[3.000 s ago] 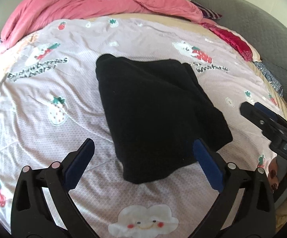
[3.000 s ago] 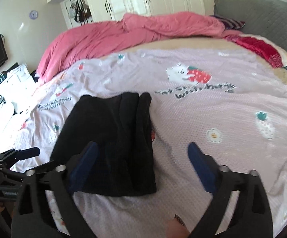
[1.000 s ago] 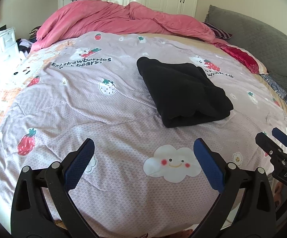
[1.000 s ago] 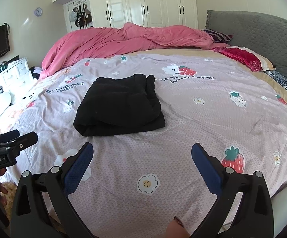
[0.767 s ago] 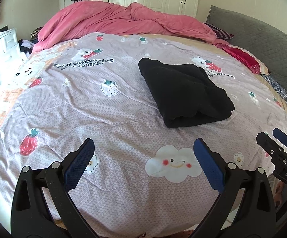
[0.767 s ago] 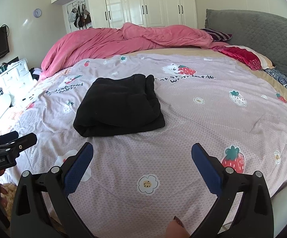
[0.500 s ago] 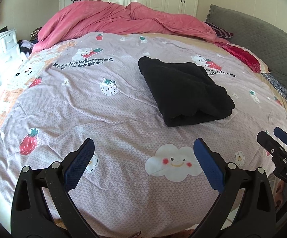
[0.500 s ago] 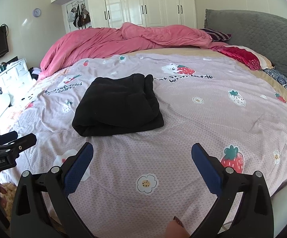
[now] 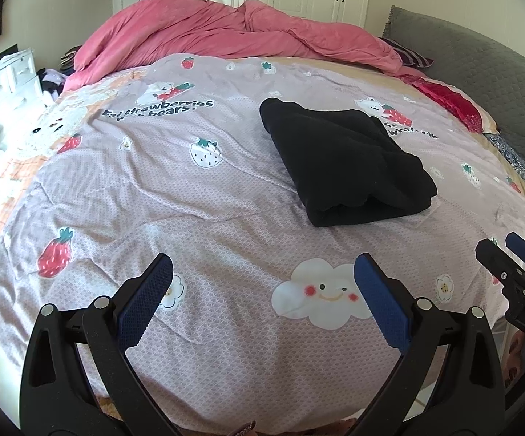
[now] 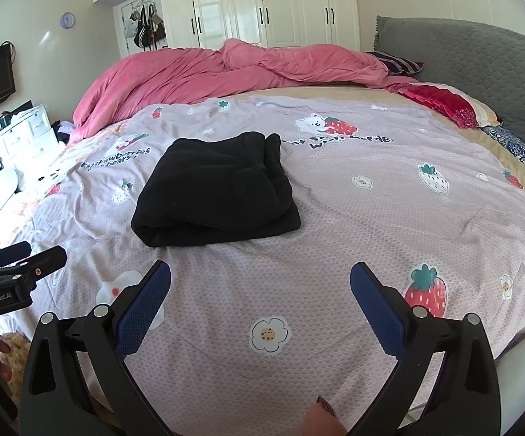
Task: Fold small clothes
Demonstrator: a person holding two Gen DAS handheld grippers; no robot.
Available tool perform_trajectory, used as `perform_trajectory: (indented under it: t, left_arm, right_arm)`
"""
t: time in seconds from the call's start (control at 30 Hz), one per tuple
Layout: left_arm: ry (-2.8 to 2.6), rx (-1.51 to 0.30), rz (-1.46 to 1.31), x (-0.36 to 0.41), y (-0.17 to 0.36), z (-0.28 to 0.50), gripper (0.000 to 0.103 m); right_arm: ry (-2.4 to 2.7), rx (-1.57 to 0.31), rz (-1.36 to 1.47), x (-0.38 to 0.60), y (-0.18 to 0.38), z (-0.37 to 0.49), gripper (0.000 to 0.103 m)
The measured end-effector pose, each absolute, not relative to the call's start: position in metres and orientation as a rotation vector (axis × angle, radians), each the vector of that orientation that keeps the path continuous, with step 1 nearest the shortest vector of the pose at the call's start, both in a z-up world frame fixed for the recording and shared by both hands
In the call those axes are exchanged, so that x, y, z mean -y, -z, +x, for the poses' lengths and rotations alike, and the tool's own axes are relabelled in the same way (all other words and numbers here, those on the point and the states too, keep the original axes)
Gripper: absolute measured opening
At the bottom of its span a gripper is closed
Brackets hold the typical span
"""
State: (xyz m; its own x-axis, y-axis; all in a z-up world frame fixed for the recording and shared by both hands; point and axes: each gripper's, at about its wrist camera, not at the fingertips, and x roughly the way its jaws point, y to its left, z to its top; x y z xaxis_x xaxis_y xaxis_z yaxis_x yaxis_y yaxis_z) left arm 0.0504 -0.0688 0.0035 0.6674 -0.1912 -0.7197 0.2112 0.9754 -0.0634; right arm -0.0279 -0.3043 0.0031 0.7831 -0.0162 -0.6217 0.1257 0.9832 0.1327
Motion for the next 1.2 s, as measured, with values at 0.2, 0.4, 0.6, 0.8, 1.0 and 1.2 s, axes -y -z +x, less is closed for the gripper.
perform_trajectory:
  t: [0.2, 0.4, 0.6, 0.8, 1.0, 1.2]
  left_arm:
    - [0.217, -0.808, 0.029, 0.0673, -0.0042, 0.0504, 0.094]
    - [0.206, -0.807, 0.031, 0.0662, -0.0058, 0.0503, 0.094]
    - [0.193, -0.808, 0.042, 0.0671, -0.0055, 0.0494, 0.094]
    - [0.184, -0.808, 0.052, 0.0674, -0.0059, 0.0485, 0.094]
    - [0.174, -0.814, 0.057, 0.0650, -0.0046, 0.0476, 0.094]
    - [0.163, -0.822, 0.103, 0.0681, -0.0027, 0.0447, 0.094]
  right_arm:
    - [0.078, -0.669, 0.167, 0.3037, -0.0016, -0.0270, 0.099]
    - [0.077, -0.667, 0.167, 0.3038, -0.0024, -0.0277, 0.099]
    - [0.075, -0.666, 0.166, 0.3004, 0.0000, -0.0277, 0.099]
    - [0.072, -0.666, 0.164, 0.2998, -0.0017, -0.0273, 0.099]
    - [0.074, -0.674, 0.173, 0.3006, -0.0021, -0.0268, 0.099]
    - [0.084, -0.684, 0.174, 0.2985, -0.0011, -0.0263, 0.099]
